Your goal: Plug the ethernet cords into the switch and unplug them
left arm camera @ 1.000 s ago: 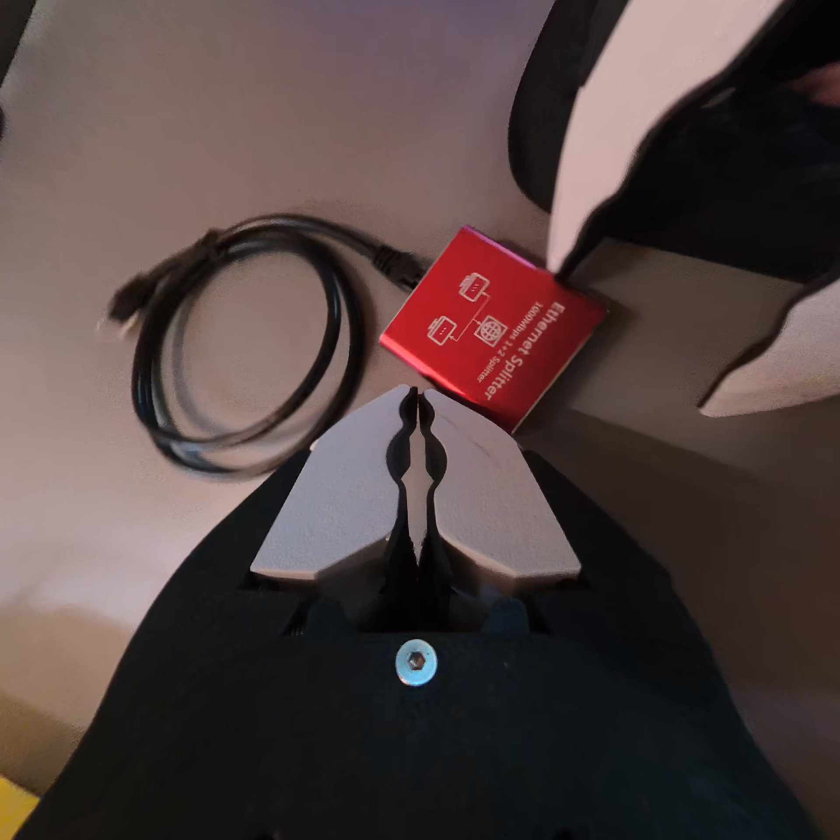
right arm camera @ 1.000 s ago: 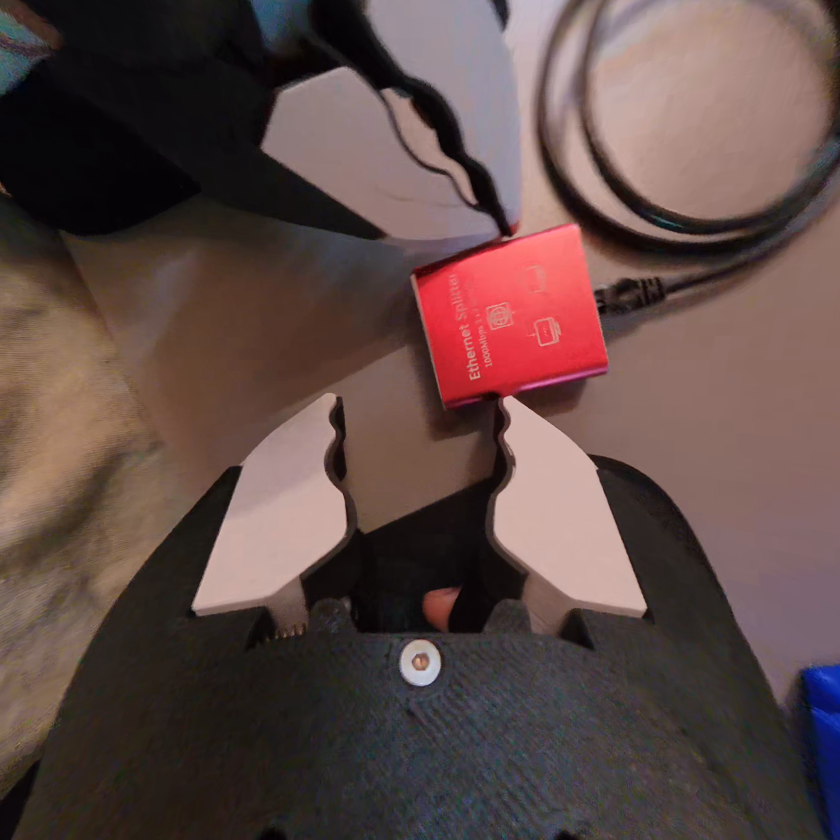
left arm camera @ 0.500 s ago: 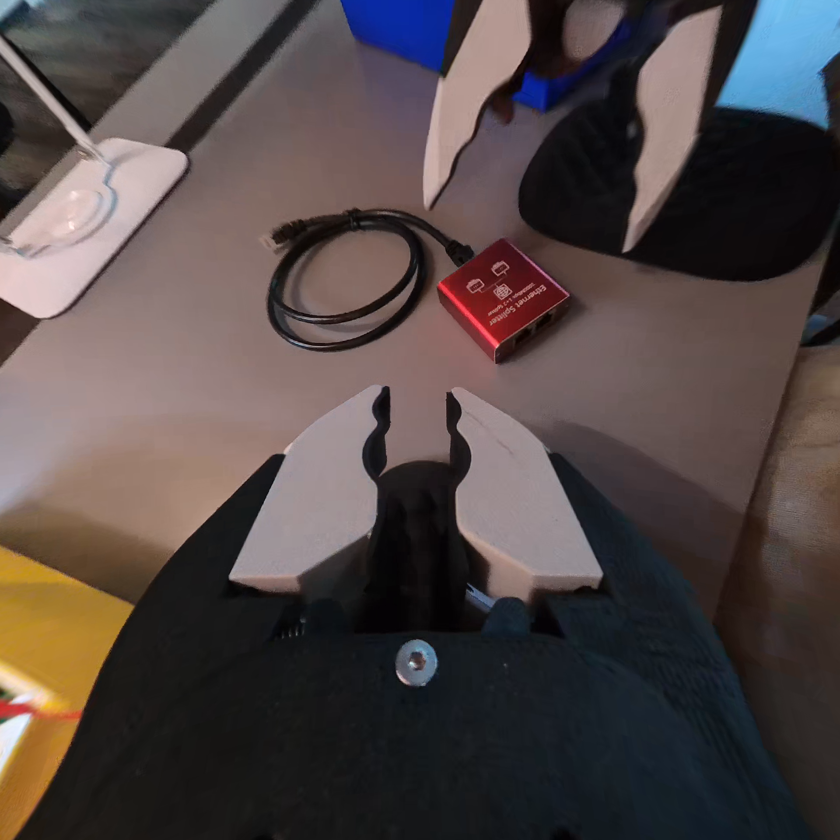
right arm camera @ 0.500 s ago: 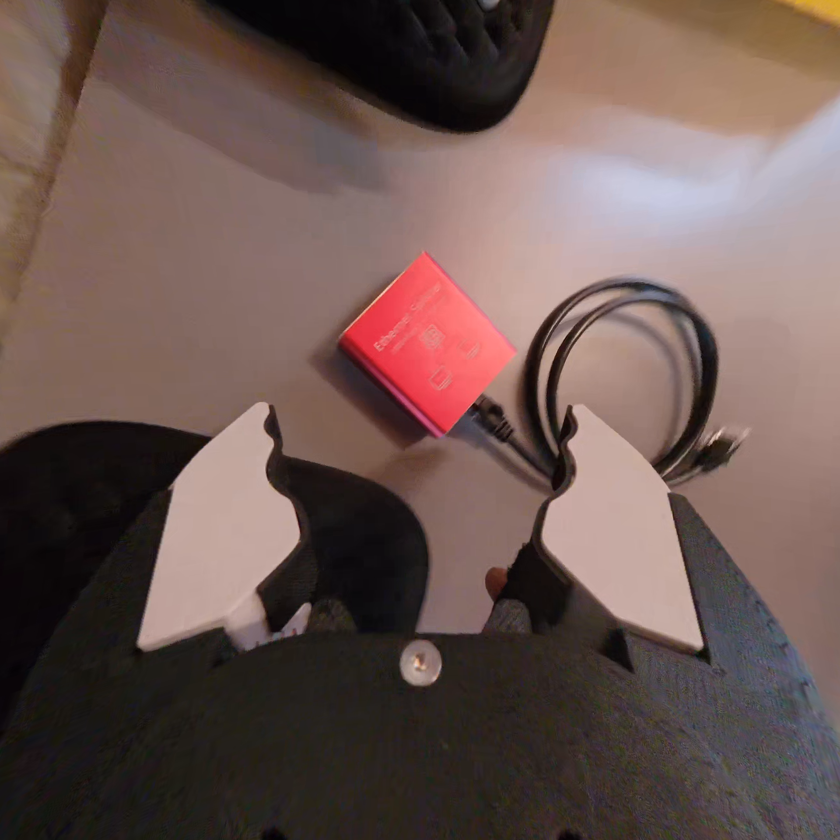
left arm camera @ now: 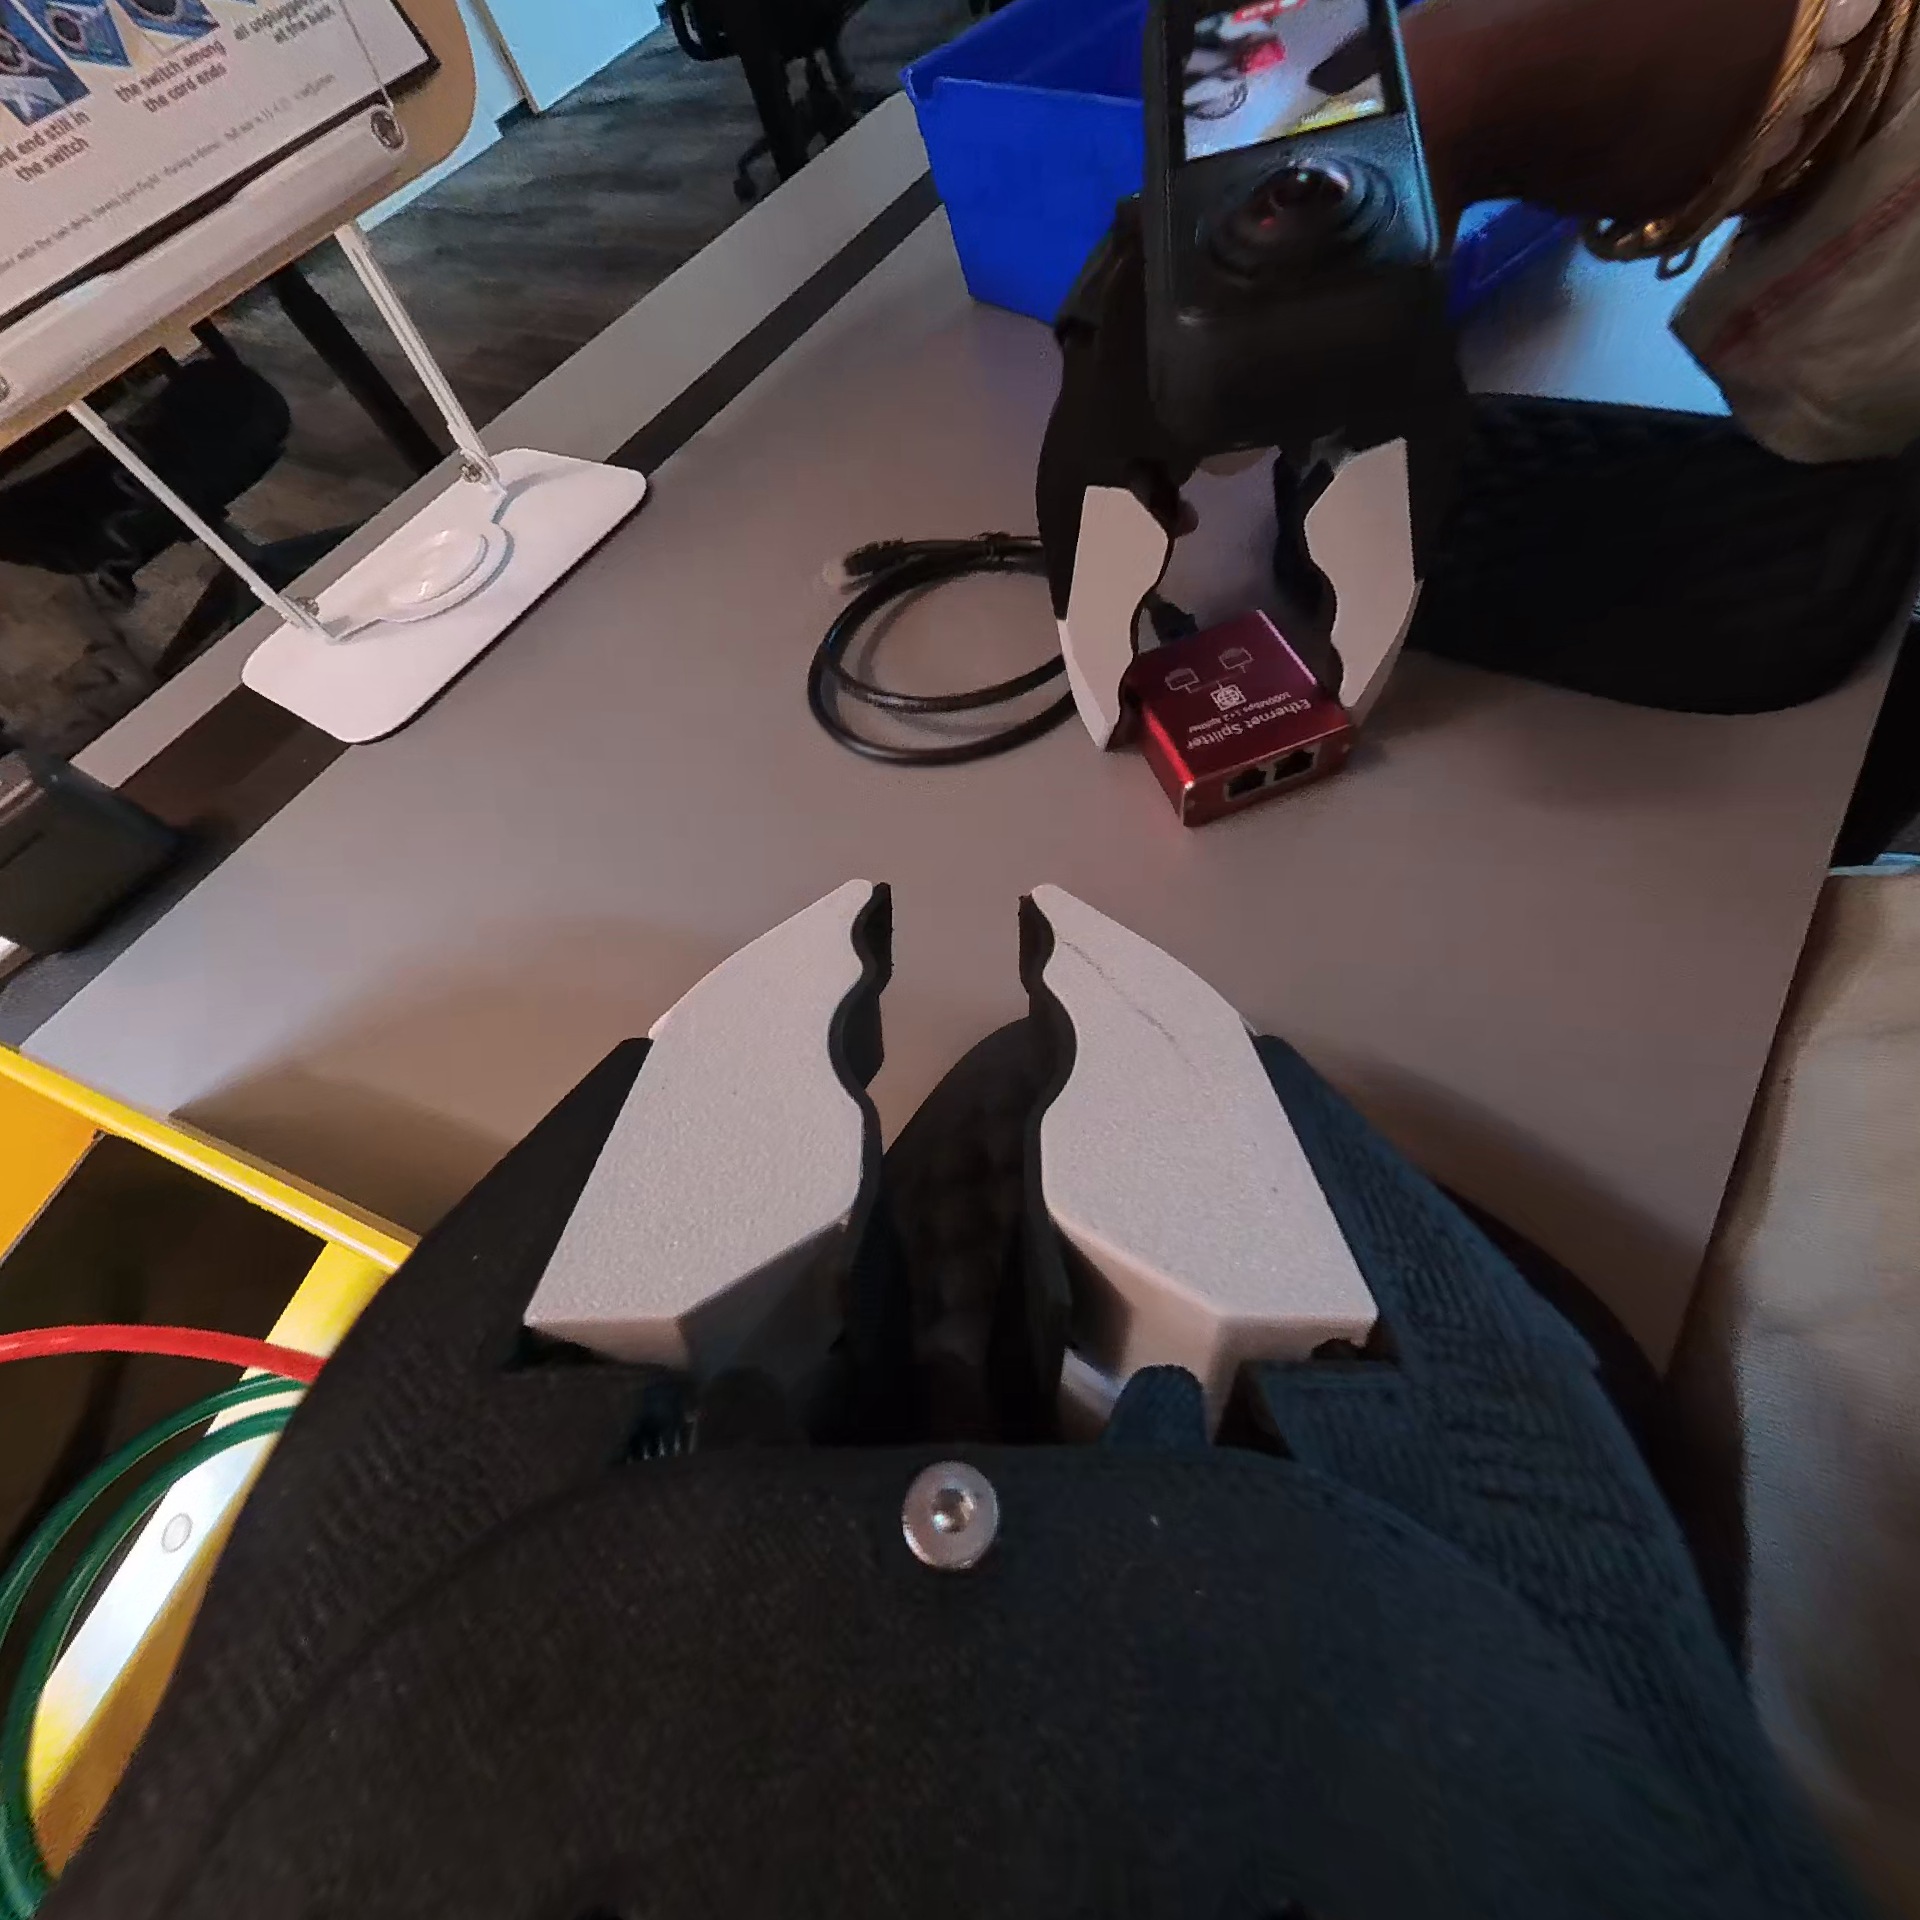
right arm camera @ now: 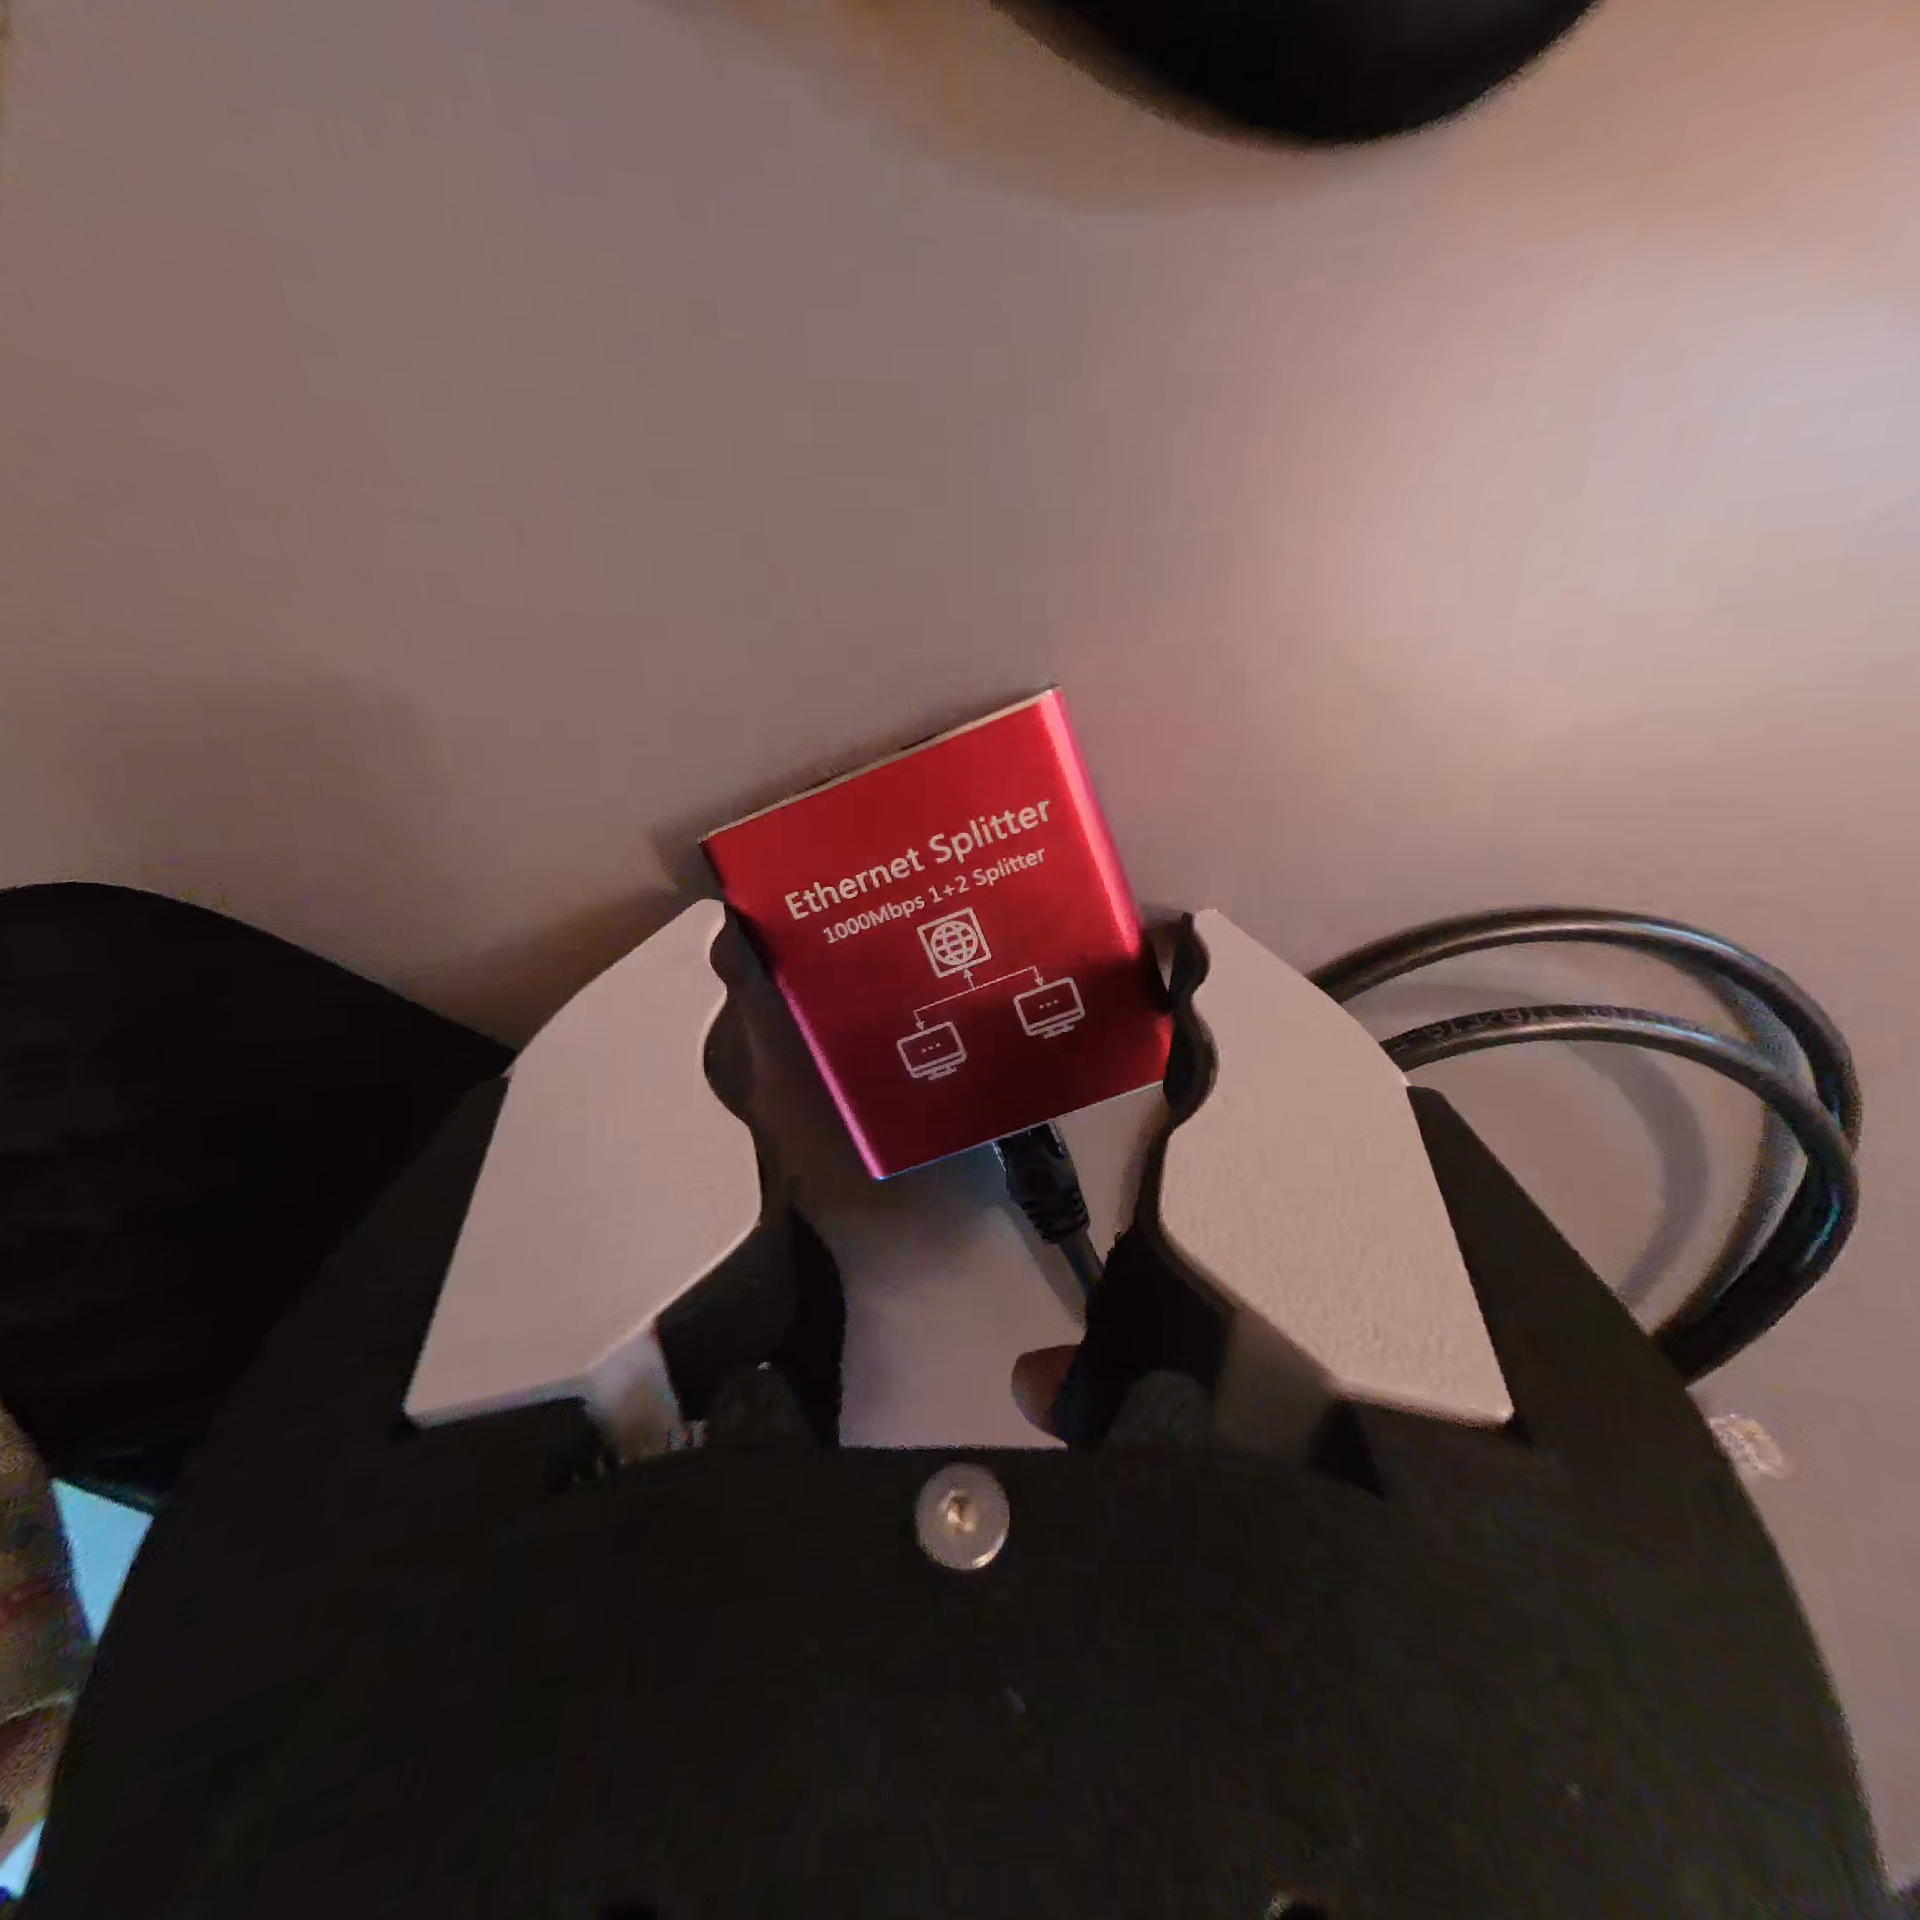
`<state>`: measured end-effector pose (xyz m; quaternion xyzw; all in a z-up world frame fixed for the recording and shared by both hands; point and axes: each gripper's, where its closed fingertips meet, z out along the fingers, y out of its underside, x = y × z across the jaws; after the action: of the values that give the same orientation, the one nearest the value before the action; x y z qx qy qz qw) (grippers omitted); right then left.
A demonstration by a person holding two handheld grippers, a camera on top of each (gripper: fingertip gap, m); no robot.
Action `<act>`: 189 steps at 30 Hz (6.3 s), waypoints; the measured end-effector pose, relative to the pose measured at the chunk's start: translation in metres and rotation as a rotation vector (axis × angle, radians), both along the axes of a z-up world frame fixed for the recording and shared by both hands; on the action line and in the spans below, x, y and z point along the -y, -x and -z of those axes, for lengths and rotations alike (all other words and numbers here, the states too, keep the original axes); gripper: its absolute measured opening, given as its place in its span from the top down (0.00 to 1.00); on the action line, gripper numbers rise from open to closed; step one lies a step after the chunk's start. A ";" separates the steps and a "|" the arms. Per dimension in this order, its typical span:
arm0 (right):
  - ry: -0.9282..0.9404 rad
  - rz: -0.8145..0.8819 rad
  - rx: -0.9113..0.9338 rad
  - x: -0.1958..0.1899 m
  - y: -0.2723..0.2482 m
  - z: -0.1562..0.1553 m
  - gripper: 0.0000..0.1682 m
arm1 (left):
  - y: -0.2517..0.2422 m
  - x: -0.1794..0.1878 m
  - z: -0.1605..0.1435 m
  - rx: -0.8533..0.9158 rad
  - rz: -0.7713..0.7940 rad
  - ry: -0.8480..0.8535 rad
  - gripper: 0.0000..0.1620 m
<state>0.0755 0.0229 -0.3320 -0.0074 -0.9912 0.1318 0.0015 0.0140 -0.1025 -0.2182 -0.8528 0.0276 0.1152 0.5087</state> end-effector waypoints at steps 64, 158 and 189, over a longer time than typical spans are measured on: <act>1.195 0.665 -0.719 -0.019 -0.015 -0.120 0.55 | 0.081 0.088 -0.170 0.271 -0.264 -1.015 0.97; 0.769 0.117 -0.726 0.067 -0.015 -0.156 0.92 | -0.075 -0.060 -0.035 -0.182 0.478 -0.053 0.92; 1.376 0.602 -0.160 0.048 -0.003 -0.174 0.70 | -0.063 -0.068 -0.055 -0.584 0.462 -0.125 0.93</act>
<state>0.0780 -0.0248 -0.1583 -0.2676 -0.6371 0.7152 0.1046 0.0773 -0.0345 -0.1632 -0.7227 0.3558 0.2371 0.5431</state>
